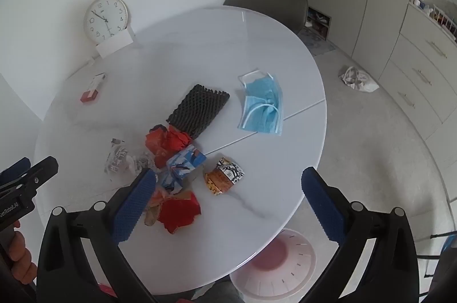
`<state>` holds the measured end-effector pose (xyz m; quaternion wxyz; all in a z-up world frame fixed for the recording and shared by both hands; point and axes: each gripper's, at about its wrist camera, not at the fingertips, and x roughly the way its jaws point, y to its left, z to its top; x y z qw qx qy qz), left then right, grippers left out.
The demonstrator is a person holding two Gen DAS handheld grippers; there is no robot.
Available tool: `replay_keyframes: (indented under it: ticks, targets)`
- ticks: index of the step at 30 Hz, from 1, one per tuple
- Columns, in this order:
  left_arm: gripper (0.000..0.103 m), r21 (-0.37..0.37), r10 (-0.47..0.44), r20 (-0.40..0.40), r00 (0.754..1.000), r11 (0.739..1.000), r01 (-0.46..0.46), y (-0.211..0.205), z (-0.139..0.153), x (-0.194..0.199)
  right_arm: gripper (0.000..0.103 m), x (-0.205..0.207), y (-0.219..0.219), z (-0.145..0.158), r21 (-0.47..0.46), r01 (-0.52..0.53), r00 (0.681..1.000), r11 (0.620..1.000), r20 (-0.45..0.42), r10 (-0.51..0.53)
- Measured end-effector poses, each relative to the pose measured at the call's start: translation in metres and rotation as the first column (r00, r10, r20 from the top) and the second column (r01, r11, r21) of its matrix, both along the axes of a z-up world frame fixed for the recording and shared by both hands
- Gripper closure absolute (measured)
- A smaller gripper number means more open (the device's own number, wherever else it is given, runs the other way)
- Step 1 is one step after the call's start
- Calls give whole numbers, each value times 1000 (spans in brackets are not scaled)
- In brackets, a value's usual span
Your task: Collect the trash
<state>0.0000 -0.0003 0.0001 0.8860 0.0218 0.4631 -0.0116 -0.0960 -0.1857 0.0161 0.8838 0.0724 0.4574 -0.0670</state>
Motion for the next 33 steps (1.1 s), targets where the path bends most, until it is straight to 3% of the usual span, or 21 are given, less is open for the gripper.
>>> replay_keyframes:
  ticks: [10, 33]
  targets:
    - [8, -63, -4, -13, 1000, 998, 4, 11, -2, 10, 2, 8, 8, 6, -3, -1, 1000, 1000, 9, 1]
    - [8, -48, -37, -32, 999, 998, 35, 7, -6, 20, 2, 14, 11, 5, -12, 14, 1000, 1000, 12, -14]
